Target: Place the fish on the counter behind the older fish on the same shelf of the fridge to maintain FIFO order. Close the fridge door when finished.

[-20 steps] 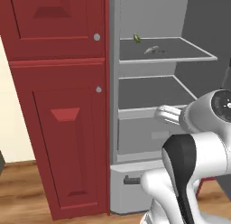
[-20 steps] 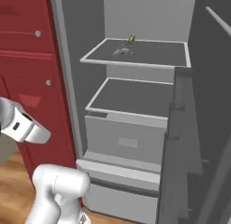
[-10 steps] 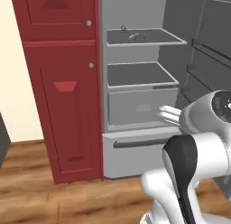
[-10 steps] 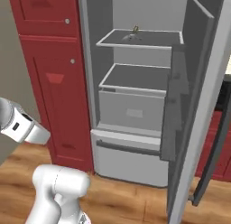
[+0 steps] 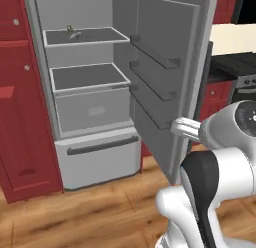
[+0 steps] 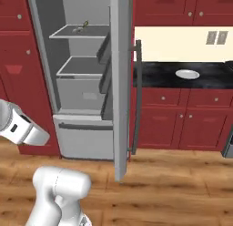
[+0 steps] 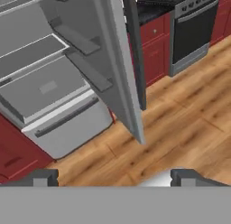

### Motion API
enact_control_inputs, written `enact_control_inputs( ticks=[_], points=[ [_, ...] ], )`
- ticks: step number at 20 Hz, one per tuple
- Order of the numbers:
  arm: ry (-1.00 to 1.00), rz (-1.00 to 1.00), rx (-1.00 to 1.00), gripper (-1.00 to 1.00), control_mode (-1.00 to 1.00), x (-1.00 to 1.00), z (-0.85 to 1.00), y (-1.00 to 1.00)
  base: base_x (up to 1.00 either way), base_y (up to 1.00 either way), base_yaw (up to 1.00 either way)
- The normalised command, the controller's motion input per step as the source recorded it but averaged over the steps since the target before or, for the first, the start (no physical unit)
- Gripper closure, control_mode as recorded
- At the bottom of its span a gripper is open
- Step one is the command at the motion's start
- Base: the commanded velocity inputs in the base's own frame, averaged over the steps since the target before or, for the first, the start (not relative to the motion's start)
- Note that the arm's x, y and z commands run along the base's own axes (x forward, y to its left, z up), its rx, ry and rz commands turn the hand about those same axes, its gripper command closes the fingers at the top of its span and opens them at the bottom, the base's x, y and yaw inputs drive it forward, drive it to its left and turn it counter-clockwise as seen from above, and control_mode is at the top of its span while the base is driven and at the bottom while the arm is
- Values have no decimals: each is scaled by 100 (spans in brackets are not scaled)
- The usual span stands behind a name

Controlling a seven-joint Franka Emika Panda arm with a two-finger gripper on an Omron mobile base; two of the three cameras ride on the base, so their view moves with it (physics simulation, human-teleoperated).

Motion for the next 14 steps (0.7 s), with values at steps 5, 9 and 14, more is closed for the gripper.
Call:
enact_control_inputs(
  ticks=[5, 9, 14],
  points=[
    [0, 0, 0, -100, 100, 0, 0, 0, -14, -97, -51],
    [0, 0, 0, -100, 100, 0, 0, 0, 13, -88, -39],
    [0, 0, 0, -100, 100, 0, 0, 0, 63, -77, -2]
  ],
)
